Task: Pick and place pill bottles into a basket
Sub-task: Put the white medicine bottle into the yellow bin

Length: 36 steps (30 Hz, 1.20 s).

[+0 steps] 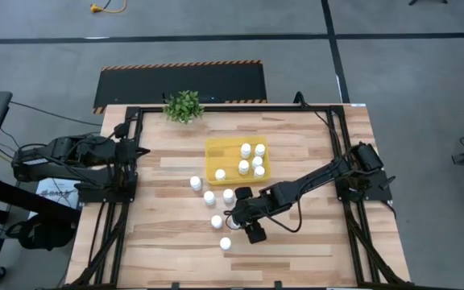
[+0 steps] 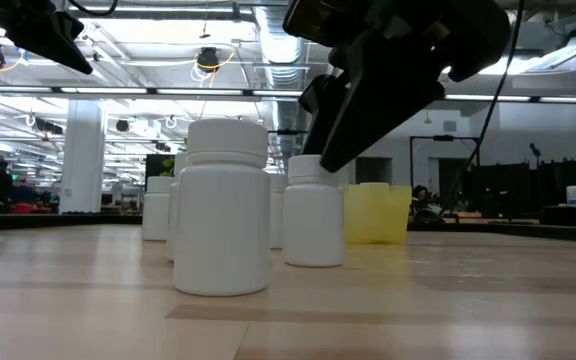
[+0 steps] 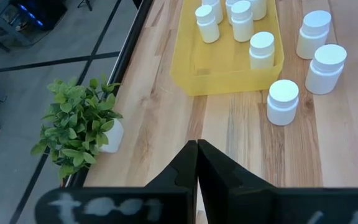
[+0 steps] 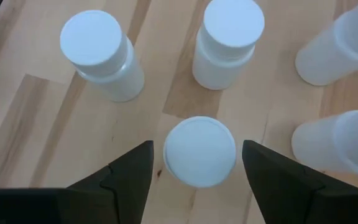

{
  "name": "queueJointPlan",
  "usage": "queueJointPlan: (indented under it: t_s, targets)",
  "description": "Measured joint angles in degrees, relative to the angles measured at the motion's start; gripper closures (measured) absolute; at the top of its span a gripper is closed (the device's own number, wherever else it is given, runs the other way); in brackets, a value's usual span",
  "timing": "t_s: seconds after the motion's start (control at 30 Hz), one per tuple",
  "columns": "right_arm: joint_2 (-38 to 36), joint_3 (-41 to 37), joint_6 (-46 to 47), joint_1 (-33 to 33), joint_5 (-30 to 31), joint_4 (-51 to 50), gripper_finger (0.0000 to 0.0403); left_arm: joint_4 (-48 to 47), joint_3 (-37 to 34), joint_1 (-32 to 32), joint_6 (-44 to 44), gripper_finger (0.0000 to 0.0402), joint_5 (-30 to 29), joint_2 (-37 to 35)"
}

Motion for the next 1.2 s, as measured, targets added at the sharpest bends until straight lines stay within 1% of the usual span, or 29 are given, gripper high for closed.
queueJointPlan:
  t_s: [0.13, 0.4, 0.5, 0.57, 0.73, 0.8, 1.0, 1.07, 1.2]
  targets:
    - [0.0, 0.0, 0.0, 0.0, 0.1, 0.0, 0.0179, 0.0, 0.0, 0.0, 0.0, 0.0401, 0.0, 0.0]
    - [0.0, 0.0, 0.0, -0.2, 0.2, 0.1, 0.0244, 0.0, 0.0, 0.0, 0.0, 0.0401, 0.0, 0.0]
    - [0.0, 0.0, 0.1, -0.4, 0.2, 0.1, 0.0257, 0.0, 0.0, 0.0, 0.0, 0.0401, 0.0, 0.0]
    - [0.0, 0.0, 0.7, -0.4, 0.2, 0.1, 0.0256, 0.0, 0.0, 0.0, 0.0, 0.0401, 0.0, 0.0]
    - [-0.3, 0.0, 3.0, -0.8, 0.1, -0.4, 0.0232, 0.0, 0.0, 0.0, 0.0, 0.0401, 0.0, 0.0]
    - [-0.7, 0.1, 3.5, -0.9, 0.0, -1.3, 0.0232, 0.0, 0.0, 0.0, 0.0, 0.0401, 0.0, 0.0]
    - [-1.2, 4.3, 3.5, -1.6, -0.3, -8.4, 0.0257, 0.0, 0.0, 0.0, 0.0, 0.0401, 0.0, 0.0]
    - [-2.0, 6.0, 3.1, -2.0, -0.4, -10.8, 0.0257, 0.0, 0.0, 0.0, 0.0, 0.0401, 0.0, 0.0]
    - [-3.8, 9.2, 1.9, -3.2, -0.4, -15.7, 0.0242, 0.0, 0.0, 0.0, 0.0, 0.0401, 0.0, 0.0]
